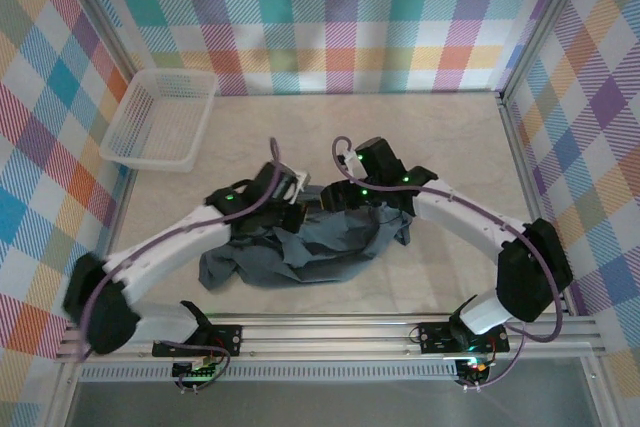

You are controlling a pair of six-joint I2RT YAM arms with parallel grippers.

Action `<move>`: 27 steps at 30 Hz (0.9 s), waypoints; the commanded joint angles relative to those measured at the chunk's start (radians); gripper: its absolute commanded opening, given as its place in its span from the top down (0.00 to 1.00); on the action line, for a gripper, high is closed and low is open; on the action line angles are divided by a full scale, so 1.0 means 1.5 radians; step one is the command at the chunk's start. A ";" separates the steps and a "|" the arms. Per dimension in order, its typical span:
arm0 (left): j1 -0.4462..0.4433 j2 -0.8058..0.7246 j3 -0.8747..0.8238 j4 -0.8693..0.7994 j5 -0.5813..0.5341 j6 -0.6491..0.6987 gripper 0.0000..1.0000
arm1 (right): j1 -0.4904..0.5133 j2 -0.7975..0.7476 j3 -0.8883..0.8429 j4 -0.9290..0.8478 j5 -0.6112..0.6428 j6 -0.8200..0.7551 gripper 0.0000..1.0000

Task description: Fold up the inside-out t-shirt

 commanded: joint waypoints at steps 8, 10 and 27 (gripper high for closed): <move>-0.016 -0.231 0.010 -0.123 0.048 0.320 1.00 | 0.006 -0.067 -0.041 0.109 -0.199 -0.230 0.18; -0.018 -0.257 -0.010 -0.140 0.061 0.313 1.00 | 0.021 -0.055 -0.055 0.115 -0.214 -0.253 0.16; -0.211 -0.335 -0.185 -0.192 -0.156 -0.307 0.33 | 0.067 0.021 -0.077 0.089 -0.077 -0.087 0.19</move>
